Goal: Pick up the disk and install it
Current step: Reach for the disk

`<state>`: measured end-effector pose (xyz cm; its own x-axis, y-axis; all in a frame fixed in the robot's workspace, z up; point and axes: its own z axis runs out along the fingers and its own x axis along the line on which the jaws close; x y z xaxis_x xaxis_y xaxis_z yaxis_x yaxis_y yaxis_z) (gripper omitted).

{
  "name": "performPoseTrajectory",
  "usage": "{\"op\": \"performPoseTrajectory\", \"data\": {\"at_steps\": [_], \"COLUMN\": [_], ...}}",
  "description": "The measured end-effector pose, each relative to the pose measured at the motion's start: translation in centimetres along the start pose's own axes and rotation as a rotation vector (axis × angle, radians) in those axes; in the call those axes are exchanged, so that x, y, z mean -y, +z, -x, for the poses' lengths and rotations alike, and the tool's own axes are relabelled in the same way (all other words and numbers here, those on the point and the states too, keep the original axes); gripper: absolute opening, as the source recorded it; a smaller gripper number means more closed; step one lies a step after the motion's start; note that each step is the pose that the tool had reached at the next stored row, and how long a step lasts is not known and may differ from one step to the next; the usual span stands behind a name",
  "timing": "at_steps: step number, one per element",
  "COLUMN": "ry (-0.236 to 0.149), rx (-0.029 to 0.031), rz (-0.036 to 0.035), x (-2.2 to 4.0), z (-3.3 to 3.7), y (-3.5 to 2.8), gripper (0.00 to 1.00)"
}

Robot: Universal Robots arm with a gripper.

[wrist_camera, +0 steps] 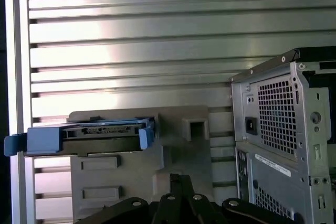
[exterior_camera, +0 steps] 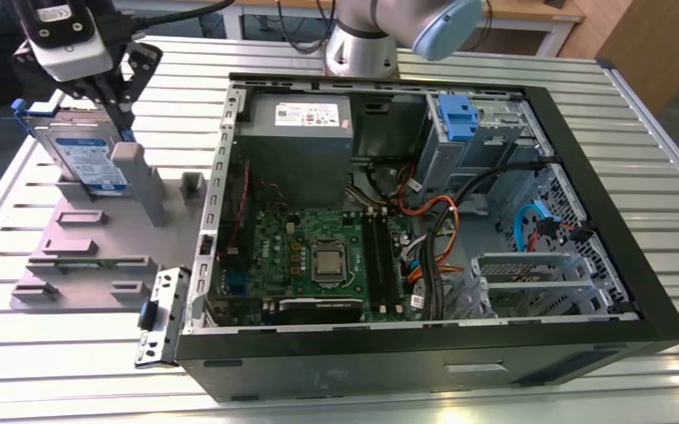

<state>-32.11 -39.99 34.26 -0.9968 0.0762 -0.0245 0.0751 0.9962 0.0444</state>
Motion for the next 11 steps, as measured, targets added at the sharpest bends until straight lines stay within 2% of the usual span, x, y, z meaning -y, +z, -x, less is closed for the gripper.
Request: {"op": "performPoseTrajectory", "data": {"at_steps": [1,11], "ry": [0.0,0.0], "rx": [0.0,0.0], "rz": [-0.0001,-0.0001], "x": [0.12,0.15], "z": [-1.27,-1.53], "y": [0.44,0.69], "gripper": [0.11,0.11]}}
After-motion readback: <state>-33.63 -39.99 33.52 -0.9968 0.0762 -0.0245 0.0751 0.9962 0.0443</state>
